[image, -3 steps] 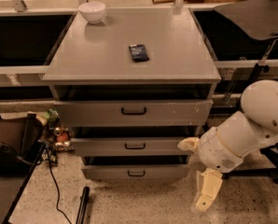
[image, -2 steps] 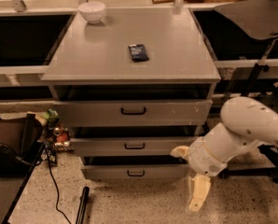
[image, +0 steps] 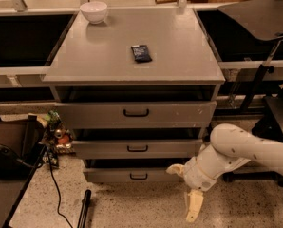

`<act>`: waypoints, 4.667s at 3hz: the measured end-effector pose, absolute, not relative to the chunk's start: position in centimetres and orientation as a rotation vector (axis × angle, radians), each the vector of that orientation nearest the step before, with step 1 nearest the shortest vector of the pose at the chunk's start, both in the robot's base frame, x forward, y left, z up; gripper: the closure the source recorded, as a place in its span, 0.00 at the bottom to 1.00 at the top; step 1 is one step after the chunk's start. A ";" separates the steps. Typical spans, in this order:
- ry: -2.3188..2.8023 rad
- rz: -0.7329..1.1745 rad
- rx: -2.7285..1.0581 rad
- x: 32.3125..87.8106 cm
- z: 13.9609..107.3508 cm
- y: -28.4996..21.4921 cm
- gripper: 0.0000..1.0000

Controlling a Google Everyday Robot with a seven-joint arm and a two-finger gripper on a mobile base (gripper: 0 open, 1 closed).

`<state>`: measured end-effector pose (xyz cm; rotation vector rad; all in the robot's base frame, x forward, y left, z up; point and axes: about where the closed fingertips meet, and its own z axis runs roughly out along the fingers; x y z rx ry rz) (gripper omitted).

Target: Open bottom drawer

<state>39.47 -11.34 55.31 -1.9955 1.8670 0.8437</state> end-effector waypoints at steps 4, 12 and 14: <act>1.813 0.884 -2.073 40.6 44.9 -10.7 0.00; 1.617 0.639 -2.056 58.7 25.0 -16.7 0.00; 1.615 0.580 -2.030 59.0 23.9 -16.6 0.00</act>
Offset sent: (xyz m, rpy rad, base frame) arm -0.0036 0.0077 -0.0422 0.0395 0.0446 0.0105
